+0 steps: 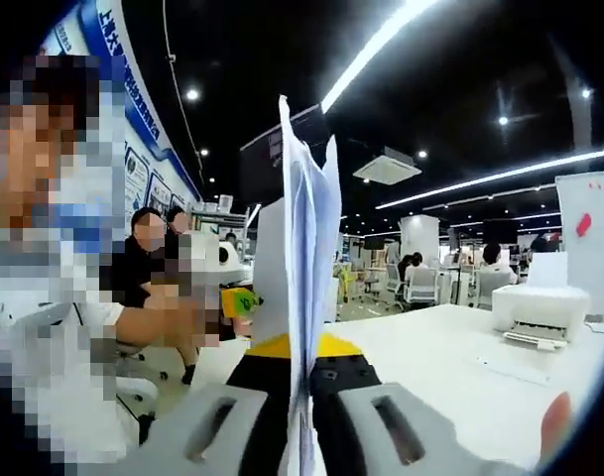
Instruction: Organize the stack of printing papers by aligning and flattening the scattered papers on the table
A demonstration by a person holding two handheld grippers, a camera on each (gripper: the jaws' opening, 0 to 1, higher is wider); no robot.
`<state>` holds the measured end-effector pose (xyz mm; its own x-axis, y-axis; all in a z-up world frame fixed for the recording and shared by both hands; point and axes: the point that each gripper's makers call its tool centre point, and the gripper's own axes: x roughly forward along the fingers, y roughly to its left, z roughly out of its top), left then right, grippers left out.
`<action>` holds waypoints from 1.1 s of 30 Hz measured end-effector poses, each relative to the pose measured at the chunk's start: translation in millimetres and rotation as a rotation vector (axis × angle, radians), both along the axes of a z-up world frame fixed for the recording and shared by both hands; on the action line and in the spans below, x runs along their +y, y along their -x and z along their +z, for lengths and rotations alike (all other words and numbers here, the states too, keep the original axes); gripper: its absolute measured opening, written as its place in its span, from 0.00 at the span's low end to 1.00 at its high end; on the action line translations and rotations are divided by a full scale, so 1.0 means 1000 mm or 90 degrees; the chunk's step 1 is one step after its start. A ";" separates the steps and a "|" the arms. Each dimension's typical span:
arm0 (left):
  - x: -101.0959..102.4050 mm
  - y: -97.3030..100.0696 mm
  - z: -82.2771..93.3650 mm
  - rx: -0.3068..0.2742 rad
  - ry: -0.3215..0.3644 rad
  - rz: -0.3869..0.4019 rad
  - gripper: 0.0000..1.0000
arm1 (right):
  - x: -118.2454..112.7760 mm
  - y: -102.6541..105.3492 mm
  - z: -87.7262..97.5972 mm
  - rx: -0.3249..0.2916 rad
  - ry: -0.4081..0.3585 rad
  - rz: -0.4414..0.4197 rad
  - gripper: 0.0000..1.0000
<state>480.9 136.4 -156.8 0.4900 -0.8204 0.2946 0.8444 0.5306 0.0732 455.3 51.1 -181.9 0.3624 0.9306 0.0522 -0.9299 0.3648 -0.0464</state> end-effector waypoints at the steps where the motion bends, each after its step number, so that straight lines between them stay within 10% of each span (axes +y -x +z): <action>1: 0.002 -0.001 0.000 0.005 0.003 -0.001 0.53 | 0.001 -0.002 -0.003 0.005 0.003 -0.005 0.18; 10: -0.004 0.002 0.005 -0.006 0.005 -0.005 0.53 | -0.005 -0.011 -0.013 0.005 0.036 -0.065 0.30; 19: -0.021 0.009 0.006 -0.015 -0.008 -0.017 0.56 | 0.019 -0.013 -0.019 0.002 0.083 -0.102 0.70; 33: -0.029 0.006 0.008 -0.006 -0.030 -0.020 0.59 | 0.035 -0.023 -0.023 -0.003 0.093 -0.121 0.80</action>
<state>474.9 106.9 -149.2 0.4618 -0.8483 0.2591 0.8594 0.5002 0.1058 478.3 86.0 -205.4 0.5315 0.8437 -0.0759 -0.8451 0.5218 -0.1165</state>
